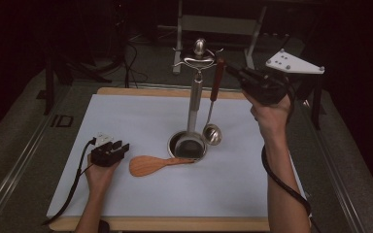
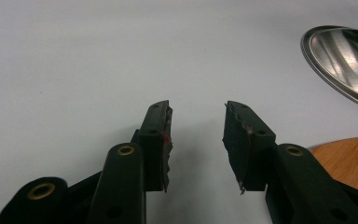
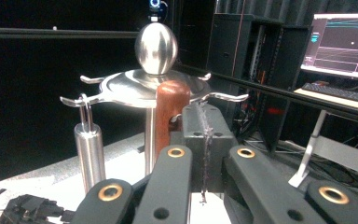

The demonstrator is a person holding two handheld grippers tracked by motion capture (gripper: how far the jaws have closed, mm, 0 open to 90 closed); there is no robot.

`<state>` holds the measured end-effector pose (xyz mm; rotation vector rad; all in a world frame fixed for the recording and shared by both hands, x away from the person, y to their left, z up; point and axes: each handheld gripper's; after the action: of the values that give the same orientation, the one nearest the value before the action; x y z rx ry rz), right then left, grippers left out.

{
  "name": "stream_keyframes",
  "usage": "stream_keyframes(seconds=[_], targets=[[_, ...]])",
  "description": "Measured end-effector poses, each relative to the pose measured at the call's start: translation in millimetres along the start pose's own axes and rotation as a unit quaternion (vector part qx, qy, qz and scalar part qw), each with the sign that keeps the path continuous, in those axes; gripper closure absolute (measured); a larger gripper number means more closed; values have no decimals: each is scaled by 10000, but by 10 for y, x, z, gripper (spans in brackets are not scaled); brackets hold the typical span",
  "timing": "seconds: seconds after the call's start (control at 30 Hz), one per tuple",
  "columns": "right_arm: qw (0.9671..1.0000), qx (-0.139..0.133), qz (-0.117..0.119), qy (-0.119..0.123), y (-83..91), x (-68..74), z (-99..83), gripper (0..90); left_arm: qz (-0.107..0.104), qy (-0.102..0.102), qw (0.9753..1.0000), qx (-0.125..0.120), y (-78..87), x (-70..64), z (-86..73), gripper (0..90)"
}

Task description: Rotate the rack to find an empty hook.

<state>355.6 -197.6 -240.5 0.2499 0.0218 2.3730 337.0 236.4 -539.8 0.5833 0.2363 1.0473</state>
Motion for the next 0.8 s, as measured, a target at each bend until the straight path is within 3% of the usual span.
stream_keyframes(seconds=[0.8], targets=[[9998,3,25,172,45,101,-25,900,2,13,10000,-8,-6,-2,0,617]])
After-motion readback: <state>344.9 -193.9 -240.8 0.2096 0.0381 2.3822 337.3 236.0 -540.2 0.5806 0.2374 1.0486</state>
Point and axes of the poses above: each handheld gripper's, and its own axes: y roughly backward along the jaws, z roughly out of its top, x roughly to its left, and after that the axes turned 14 degrees about -y, right-handed
